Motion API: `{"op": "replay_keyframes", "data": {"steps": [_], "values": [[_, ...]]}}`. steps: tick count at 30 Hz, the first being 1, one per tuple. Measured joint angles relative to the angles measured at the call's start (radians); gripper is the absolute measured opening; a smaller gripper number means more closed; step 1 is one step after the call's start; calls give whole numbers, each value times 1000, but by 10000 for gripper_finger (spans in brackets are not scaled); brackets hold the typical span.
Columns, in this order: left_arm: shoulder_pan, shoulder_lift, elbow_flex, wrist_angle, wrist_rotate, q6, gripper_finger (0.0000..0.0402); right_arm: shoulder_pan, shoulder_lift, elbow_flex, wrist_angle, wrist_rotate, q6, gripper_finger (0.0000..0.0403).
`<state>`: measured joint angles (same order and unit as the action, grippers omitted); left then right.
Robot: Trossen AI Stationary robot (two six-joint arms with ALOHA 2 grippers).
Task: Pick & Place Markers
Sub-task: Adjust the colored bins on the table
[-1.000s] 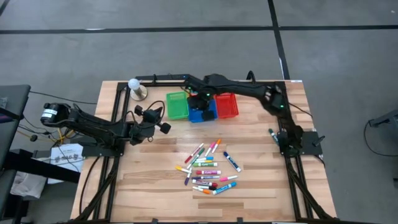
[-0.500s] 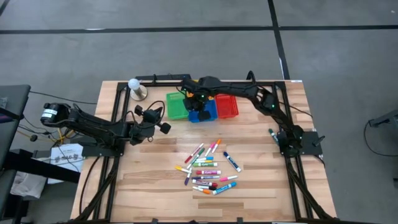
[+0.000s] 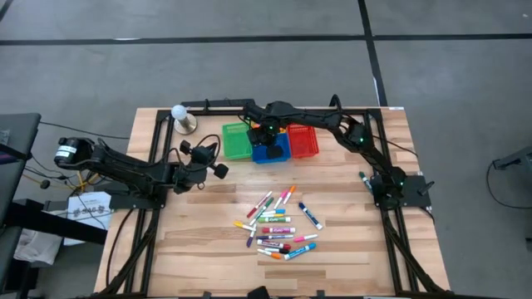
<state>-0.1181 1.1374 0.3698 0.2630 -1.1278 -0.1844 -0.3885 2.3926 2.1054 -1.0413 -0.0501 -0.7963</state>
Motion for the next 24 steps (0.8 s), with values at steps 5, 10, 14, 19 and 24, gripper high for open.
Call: {"op": "replay_keyframes", "data": {"steps": [5, 10, 14, 19, 24], "values": [[0, 0, 0, 0, 0, 0, 12, -11, -4, 1, 18, 18, 6, 0], [0, 0, 0, 0, 0, 0, 12, -22, -2, 1, 30, 77, 37, 0], [0, 0, 0, 0, 0, 0, 12, -27, -2, 1, 58, 94, 64, 0], [0, 0, 0, 0, 0, 0, 12, -26, -2, 1, 54, 109, 66, 0], [0, 0, 0, 0, 0, 0, 12, -7, -3, 1, 52, 106, 55, 0]]}}
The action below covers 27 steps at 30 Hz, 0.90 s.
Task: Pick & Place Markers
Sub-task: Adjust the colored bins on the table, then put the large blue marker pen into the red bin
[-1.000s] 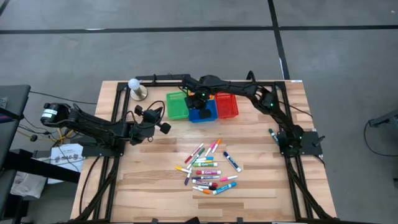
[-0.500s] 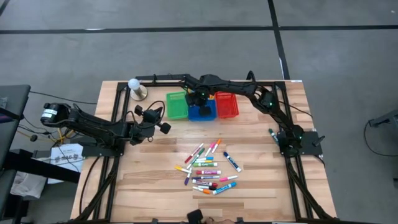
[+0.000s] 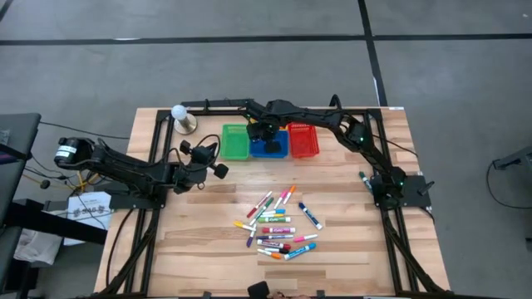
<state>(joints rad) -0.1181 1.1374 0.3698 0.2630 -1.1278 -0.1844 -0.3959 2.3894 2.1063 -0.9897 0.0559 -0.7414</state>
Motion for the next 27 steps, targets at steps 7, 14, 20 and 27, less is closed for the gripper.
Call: {"op": "replay_keyframes", "data": {"steps": [7, 14, 20, 27], "values": [[0, 0, -5, 2, 0, -9, 12, 30, -54, 81, -59, -32, 9, 0], [8, 1, -51, -1, 65, -106, 12, -8, -280, 81, -49, -289, 200, 0], [7, 1, -56, 7, 283, -143, 12, 4, -525, -121, -16, -242, 335, 0], [-78, 39, -56, 51, 371, -197, 12, 127, -876, -567, 141, -72, 521, 0]]}}
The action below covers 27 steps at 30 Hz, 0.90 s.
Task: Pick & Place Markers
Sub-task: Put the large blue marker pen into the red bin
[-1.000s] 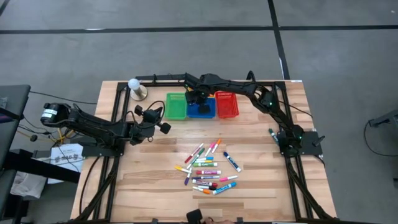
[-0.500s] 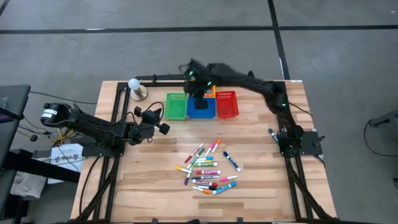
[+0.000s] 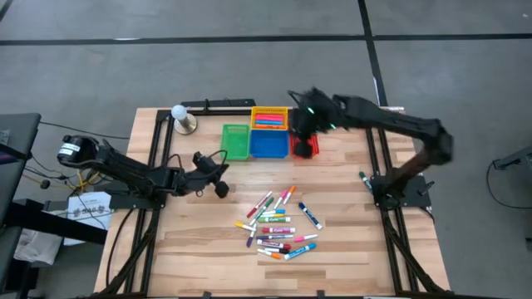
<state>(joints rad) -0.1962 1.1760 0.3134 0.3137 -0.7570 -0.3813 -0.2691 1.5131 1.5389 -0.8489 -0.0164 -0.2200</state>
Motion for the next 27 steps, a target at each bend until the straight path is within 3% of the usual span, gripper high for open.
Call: {"op": "replay_keyframes", "data": {"steps": [8, 14, 17, 23, 27], "values": [[-111, 147, 1, 275, 9, 59, 12, 306, -329, -499, 224, 368, 481, 0], [-151, 286, 1, 495, 100, 107, 12, 537, -357, -629, 258, 539, 831, 0], [-183, 343, 1, 590, 139, 108, 12, 611, -312, -630, 254, 536, 912, 0], [-245, 356, 1, 622, 80, 73, 12, 695, -191, -631, 259, 425, 988, 4], [-256, 355, 1, 630, 80, 128, 12, 708, -112, -631, 260, 412, 1051, 28]]}}
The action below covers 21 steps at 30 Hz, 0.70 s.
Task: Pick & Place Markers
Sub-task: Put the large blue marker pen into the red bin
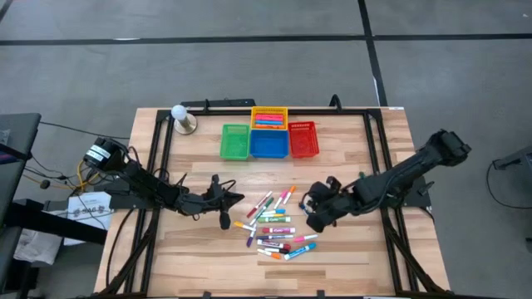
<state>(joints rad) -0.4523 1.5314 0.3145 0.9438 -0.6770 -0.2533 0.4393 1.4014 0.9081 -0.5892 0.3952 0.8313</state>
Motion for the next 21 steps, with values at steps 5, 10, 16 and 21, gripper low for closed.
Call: {"op": "replay_keyframes", "data": {"steps": [5, 10, 16, 21], "values": [[34, 0, 0, 0, 155, 65, 12, -3, 71, 0, 3, 0, 61, 77], [110, 0, 0, 0, 350, 69, 12, -10, 111, 1, 2, 0, 112, 116], [190, 1, 0, 0, 535, 68, 37, -10, 125, 1, 3, 12, 114, 128], [206, 8, 0, -1, 577, 72, 83, -3, 125, 2, 27, 16, 165, 126]]}}
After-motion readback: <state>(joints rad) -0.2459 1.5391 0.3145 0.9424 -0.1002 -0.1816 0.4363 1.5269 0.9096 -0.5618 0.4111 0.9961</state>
